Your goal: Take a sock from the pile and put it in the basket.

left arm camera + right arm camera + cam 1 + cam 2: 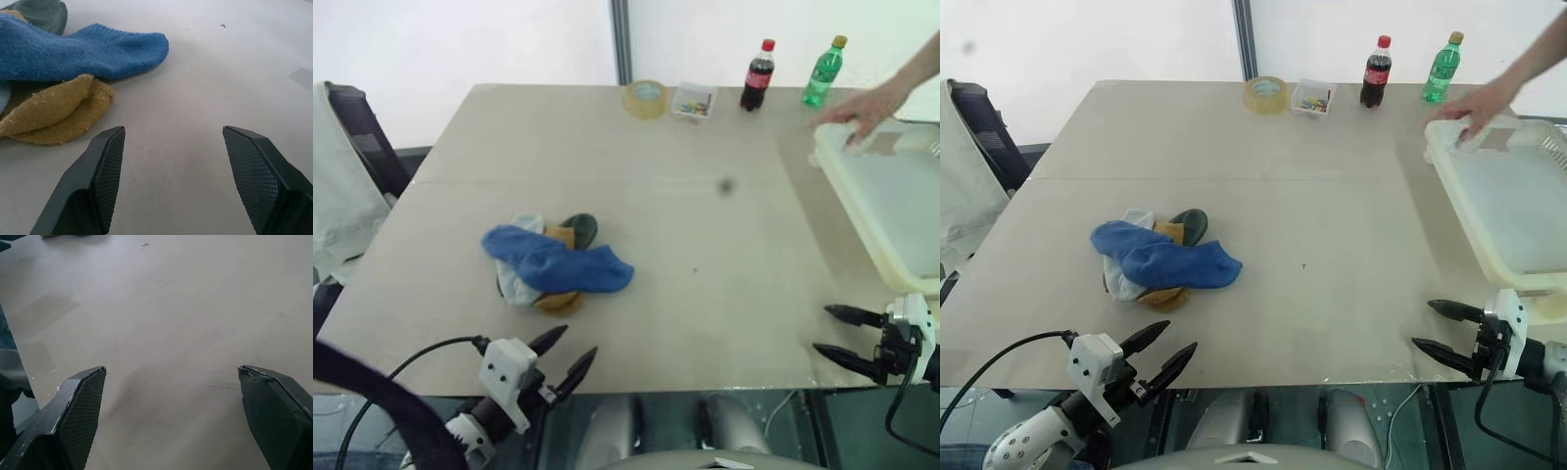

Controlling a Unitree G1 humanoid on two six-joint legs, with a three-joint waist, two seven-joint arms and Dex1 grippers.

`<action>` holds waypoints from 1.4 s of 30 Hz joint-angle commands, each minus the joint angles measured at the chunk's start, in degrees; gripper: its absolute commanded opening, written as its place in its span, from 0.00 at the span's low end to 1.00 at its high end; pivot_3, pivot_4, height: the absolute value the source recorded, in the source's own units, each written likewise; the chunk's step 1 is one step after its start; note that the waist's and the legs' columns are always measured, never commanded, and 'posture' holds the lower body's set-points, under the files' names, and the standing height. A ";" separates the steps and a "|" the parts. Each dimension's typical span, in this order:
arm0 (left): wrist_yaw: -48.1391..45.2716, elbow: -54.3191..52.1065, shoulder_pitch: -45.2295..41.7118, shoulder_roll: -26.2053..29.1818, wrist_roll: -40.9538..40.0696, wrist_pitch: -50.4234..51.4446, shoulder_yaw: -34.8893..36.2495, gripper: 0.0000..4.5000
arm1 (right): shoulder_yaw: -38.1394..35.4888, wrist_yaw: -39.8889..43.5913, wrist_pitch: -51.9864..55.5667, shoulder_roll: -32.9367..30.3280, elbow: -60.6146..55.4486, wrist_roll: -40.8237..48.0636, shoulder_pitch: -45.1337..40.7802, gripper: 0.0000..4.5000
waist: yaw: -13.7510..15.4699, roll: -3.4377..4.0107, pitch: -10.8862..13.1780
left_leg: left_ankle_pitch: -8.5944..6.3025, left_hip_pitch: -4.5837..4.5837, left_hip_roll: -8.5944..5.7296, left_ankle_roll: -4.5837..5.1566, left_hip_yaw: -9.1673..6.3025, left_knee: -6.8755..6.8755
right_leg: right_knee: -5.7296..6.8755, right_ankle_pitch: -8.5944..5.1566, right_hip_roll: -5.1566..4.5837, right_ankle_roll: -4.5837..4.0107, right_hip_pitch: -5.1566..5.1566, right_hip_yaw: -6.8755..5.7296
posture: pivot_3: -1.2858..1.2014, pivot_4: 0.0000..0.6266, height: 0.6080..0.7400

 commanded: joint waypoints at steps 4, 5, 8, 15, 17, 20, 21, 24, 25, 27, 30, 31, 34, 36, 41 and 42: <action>-3.23 -0.66 -1.30 3.23 -4.26 -0.08 5.60 0.76 | -1.70 1.46 -0.98 -0.86 -4.77 1.72 2.37 0.98 | 0.10 0.00 0.00 | 0.00 0.00 0.02 0.00 -0.07 0.06 | 0.11 -0.01 0.00 -0.01 0.00 -0.06 | 0.52 0.24 0.96; -3.55 -0.50 -1.16 3.28 -4.28 -0.28 5.57 0.76 | -1.63 1.45 -1.43 -0.87 -4.56 1.46 2.36 0.98 | 0.06 0.01 -0.01 | 0.00 0.02 0.05 0.00 -0.08 0.08 | 0.15 -0.01 0.01 -0.01 0.00 -0.07 | 0.52 0.24 0.96; -3.93 -0.69 -1.34 3.06 -4.57 -0.16 5.22 0.76 | -1.91 1.72 -1.58 -1.40 -4.87 1.50 2.96 0.98 | -0.10 -0.04 0.02 | 0.00 0.06 0.03 0.00 0.04 0.13 | 0.20 0.00 -0.01 0.00 0.01 0.05 | 0.52 0.24 0.96; -3.63 0.02 -2.89 1.82 -4.14 -0.48 4.64 0.76 | -2.35 1.10 -3.25 -0.92 -4.31 1.36 2.81 0.98 | 0.00 -0.08 0.05 | 0.00 0.09 0.03 0.00 0.04 0.18 | 0.35 -0.01 0.00 -0.01 0.00 0.05 | 0.52 0.24 0.96; -3.89 -1.02 -2.69 2.01 -5.00 0.14 4.94 0.76 | -2.41 0.48 -2.59 -0.88 -5.35 1.73 3.00 0.98 | 0.00 -0.08 0.05 | 0.00 0.10 0.03 0.00 0.02 0.18 | 0.37 -0.01 0.02 -0.01 -0.01 0.04 | 0.52 0.24 0.96; -4.32 -1.08 -2.20 2.09 -4.76 -0.36 4.86 0.76 | -1.61 0.25 -3.24 -0.53 -5.10 1.31 2.29 0.98 | -0.01 -0.08 0.05 | 0.00 0.10 0.04 0.00 0.03 0.19 | 0.38 -0.01 0.01 -0.01 -0.01 0.06 | 0.52 0.24 0.96; -4.27 -1.08 -2.08 2.00 -4.77 -0.41 4.87 0.76 | -1.27 0.54 -3.71 -0.69 -4.97 0.91 2.23 0.98 | -0.01 -0.09 0.05 | 0.00 0.10 0.03 0.00 0.04 0.20 | 0.38 -0.01 0.01 -0.01 -0.01 0.06 | 0.52 0.24 0.96; -4.38 -1.23 -1.82 1.81 -5.10 -0.62 4.92 0.76 | -1.03 0.61 -3.86 -0.85 -5.06 0.81 1.95 0.98 | -0.01 -0.09 0.05 | 0.00 0.10 0.03 0.00 0.05 0.21 | 0.38 -0.01 0.01 -0.01 -0.01 0.07 | 0.52 0.24 0.96; -4.42 -1.28 -1.85 1.82 -5.30 -0.62 4.97 0.76 | -0.92 0.71 -3.87 -0.88 -5.22 0.84 1.81 0.98 | -0.01 -0.09 0.05 | 0.00 0.10 0.03 0.00 0.05 0.21 | 0.39 -0.01 0.01 -0.01 -0.01 0.08 | 0.52 0.24 0.96; -4.53 -1.16 -1.99 1.88 -5.60 -0.58 5.11 0.76 | -0.33 1.31 -4.27 -1.05 -5.71 0.55 1.66 0.98 | -0.01 -0.09 0.05 | 0.00 0.10 0.03 0.00 0.04 0.21 | 0.39 -0.01 0.01 -0.01 -0.01 0.07 | 0.52 0.24 0.96; -5.23 -0.36 -2.35 2.42 -6.38 -0.54 6.32 0.76 | 1.57 0.65 -3.84 -0.90 -9.95 0.23 1.09 0.98 | -0.03 -0.09 0.05 | 0.00 0.11 0.03 0.00 0.04 0.21 | 0.41 -0.01 0.01 -0.01 -0.01 0.07 | 0.52 0.24 0.96; -5.53 -0.11 -2.53 2.68 -6.83 -0.45 6.93 0.76 | 2.23 -0.34 -2.98 -0.75 -11.97 0.35 0.73 0.98 | -0.09 -0.09 0.05 | 0.00 0.11 0.04 0.00 0.04 0.21 | 0.44 -0.01 0.01 -0.01 -0.02 0.07 | 0.52 0.24 0.96; -5.90 1.04 -3.97 3.40 -7.07 -0.32 8.15 0.76 | 4.06 -2.67 -0.05 0.02 -17.85 2.37 -1.01 0.98 | -0.07 -0.09 0.06 | 0.00 0.13 0.05 -0.01 0.05 0.24 | 0.58 -0.02 0.02 0.00 -0.07 0.09 | 0.52 0.24 0.96; -3.67 2.02 -6.81 3.72 -5.83 1.44 7.92 0.76 | 4.89 -3.30 1.51 0.42 -20.52 3.87 -1.83 0.98 | 0.11 -0.09 0.06 | 0.01 0.15 0.05 -0.02 0.04 0.25 | 0.62 -0.02 0.02 0.00 -0.07 0.09 | 0.52 0.24 0.96; 1.36 3.36 -16.89 3.74 -1.55 7.09 2.41 0.76 | 6.27 -3.85 4.78 -0.10 -26.53 6.72 -2.73 0.98 | 0.35 -0.25 0.12 | 0.01 0.10 -0.01 -0.02 -0.02 0.32 | 0.62 -0.01 0.01 0.00 -0.04 0.01 | 0.52 0.24 0.96; 2.18 3.48 -18.79 3.52 -0.44 8.12 0.76 0.76 | 6.36 -3.99 4.83 -0.27 -26.96 6.52 -2.68 0.98 | 0.22 -0.27 0.13 | 0.01 0.09 -0.01 -0.02 -0.02 0.32 | 0.62 -0.01 0.01 0.01 -0.03 0.01 | 0.52 0.24 0.96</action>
